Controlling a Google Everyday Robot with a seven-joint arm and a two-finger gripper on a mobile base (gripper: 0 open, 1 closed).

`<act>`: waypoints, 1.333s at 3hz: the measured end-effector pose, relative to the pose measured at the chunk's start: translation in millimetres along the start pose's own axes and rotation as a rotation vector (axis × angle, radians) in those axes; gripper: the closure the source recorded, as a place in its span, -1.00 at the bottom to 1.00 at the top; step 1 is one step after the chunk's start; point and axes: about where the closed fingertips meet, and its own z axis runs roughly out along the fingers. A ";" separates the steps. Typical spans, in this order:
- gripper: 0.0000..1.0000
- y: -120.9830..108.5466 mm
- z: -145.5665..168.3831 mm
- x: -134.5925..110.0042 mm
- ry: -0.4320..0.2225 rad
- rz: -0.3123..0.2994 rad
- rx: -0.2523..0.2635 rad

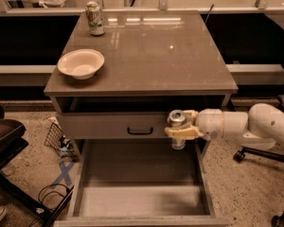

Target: Pick redbull can from middle drawer and place on counter

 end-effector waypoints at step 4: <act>1.00 15.4 -89.7 -130.5 -0.021 0.024 0.173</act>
Offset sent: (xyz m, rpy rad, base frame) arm -0.0801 -0.0897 0.1619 -0.0566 -0.0005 -0.1277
